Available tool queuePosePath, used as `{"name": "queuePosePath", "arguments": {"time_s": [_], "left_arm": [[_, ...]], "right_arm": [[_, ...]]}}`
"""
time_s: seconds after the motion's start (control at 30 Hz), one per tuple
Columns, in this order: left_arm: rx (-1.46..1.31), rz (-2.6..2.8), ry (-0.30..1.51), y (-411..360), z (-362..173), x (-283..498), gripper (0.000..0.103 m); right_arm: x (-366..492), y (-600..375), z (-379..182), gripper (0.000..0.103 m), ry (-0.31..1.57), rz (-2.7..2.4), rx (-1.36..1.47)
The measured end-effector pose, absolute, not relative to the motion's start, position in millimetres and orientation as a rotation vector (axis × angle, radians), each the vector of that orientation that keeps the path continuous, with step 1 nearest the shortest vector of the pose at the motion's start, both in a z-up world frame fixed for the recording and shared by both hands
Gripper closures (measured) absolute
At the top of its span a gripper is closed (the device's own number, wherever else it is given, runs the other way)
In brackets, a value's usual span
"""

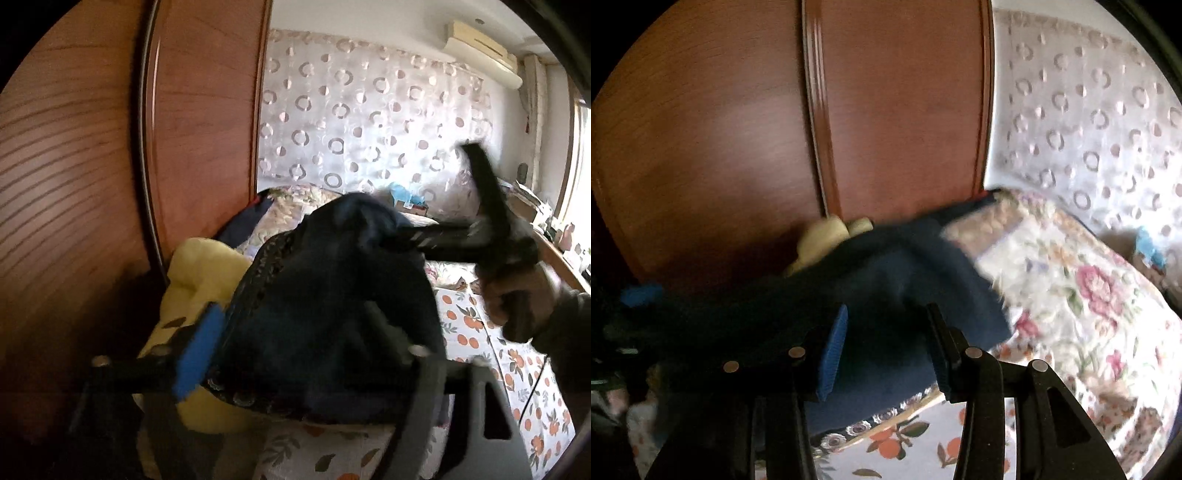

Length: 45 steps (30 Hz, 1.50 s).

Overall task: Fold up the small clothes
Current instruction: 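Lower the bundle onto the patterned cushion and open both tools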

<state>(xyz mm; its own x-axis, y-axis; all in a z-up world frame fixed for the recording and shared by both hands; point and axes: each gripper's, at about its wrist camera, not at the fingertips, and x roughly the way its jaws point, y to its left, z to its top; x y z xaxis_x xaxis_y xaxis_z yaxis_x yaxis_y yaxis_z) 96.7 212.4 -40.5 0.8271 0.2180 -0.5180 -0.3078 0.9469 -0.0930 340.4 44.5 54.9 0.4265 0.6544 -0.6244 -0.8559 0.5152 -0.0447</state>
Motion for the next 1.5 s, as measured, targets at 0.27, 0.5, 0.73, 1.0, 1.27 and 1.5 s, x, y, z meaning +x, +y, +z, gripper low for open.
{"name": "queuePosePath", "arguments": {"time_s": [0.27,0.5,0.73,1.0,1.27,1.5], "left_arm": [[-0.134,0.283,0.529,207.3,-31.3,84.8,0.018],[-0.110,0.278,0.520,194.4,-24.9,75.7,0.018],[-0.093,0.247,0.509,181.8,-19.5,61.0,0.018],[-0.092,0.191,0.509,160.8,-18.5,46.7,0.018],[-0.053,0.118,0.529,123.0,-22.2,39.1,0.018],[-0.029,0.038,0.525,82.8,-17.9,35.5,0.018]], "right_arm": [[349.0,45.9,46.2,0.059,0.572,0.888,-0.348],[295.6,23.2,39.4,0.048,0.529,0.852,-0.336],[250.8,4.6,42.5,0.024,0.507,0.817,-0.292],[208.7,-18.6,42.2,0.021,0.493,0.732,-0.251],[155.8,-60.8,40.1,0.021,0.469,0.631,-0.187],[106.0,-98.3,41.3,0.018,0.441,0.523,-0.117]]}}
